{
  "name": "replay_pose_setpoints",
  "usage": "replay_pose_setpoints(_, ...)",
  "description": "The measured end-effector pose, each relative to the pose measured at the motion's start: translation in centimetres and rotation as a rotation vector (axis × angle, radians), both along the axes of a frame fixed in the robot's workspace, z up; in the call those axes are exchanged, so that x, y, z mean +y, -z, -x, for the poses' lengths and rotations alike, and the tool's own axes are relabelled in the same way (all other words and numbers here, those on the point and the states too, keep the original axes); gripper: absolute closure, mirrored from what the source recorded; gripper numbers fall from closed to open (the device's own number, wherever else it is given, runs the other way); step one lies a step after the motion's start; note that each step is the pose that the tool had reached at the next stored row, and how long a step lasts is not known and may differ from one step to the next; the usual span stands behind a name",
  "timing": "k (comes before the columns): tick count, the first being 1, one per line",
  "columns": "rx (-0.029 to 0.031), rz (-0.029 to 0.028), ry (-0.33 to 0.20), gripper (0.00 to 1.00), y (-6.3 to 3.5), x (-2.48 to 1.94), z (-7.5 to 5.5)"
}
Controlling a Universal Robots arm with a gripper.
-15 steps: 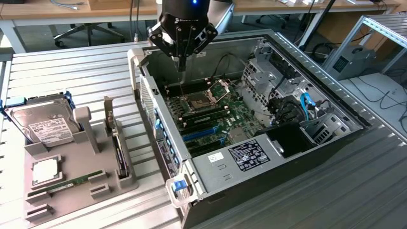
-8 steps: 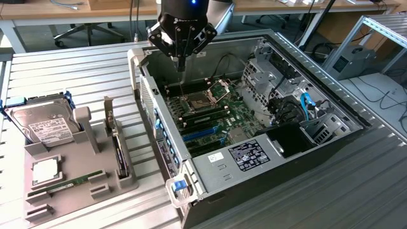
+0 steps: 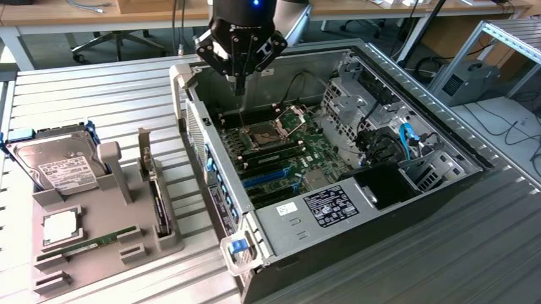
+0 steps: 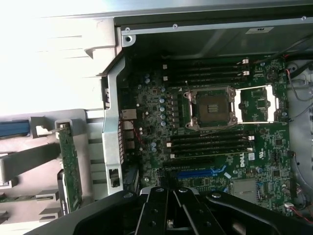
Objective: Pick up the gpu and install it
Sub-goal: 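Reach for the gpu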
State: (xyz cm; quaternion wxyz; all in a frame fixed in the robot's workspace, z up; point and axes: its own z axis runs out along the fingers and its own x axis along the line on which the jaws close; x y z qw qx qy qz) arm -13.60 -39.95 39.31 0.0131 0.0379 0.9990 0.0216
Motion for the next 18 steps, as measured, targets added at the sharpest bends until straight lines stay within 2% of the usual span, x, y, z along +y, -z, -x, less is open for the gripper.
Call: replay_pose_setpoints(18, 0.0, 0.0, 0.0, 0.89, 0.07, 0.0, 0.34)
